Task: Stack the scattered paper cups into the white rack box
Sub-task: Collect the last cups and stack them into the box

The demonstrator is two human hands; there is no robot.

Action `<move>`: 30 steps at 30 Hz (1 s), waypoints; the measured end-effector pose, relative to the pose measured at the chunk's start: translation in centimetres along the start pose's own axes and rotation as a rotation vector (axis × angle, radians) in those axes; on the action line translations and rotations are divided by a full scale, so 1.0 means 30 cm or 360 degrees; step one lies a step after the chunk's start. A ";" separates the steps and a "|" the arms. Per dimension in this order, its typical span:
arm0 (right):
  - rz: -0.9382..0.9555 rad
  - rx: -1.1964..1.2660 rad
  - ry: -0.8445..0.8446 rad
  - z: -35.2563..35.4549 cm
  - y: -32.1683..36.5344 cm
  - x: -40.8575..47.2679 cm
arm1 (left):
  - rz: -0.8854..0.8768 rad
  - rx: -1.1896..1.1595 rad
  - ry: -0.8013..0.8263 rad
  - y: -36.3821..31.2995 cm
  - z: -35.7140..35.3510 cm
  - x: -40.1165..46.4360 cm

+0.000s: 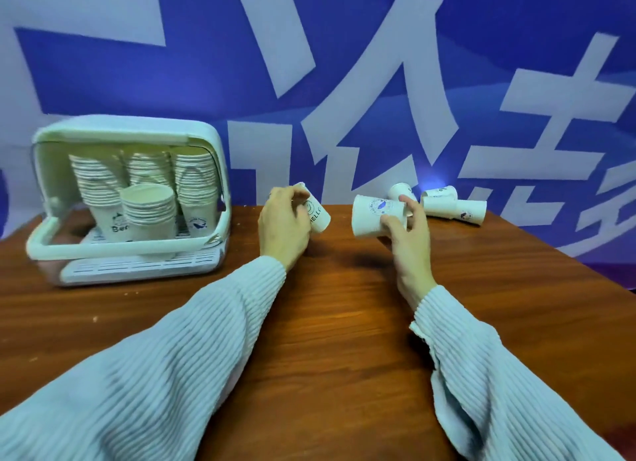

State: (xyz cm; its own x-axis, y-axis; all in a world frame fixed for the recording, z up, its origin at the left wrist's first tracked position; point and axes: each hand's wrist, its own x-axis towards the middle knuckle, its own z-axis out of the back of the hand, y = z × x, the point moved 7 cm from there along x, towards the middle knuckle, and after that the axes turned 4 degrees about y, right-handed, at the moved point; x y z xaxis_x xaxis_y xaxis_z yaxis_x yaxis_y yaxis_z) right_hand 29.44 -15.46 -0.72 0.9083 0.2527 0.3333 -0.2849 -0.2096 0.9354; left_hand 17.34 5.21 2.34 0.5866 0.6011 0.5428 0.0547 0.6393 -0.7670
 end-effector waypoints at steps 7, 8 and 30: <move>0.0071 -0.0156 0.0189 -0.291 0.156 -0.072 | -0.0364 0.0101 -0.0308 -0.061 0.425 0.050; 0.0093 -0.0188 0.0247 -0.343 0.171 -0.085 | -0.0398 0.0157 -0.0355 -0.054 0.491 0.054; 0.0192 -0.0392 0.0712 -0.817 0.150 -0.221 | -0.0317 0.1097 0.0323 0.289 0.705 0.132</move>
State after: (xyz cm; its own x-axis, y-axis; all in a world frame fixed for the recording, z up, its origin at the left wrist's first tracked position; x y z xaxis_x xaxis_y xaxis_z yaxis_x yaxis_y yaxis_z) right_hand 14.63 5.08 4.20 0.6603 0.6304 0.4081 -0.4919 -0.0475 0.8693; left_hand 3.04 23.28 5.07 0.7598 0.3848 0.5241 -0.3045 0.9228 -0.2361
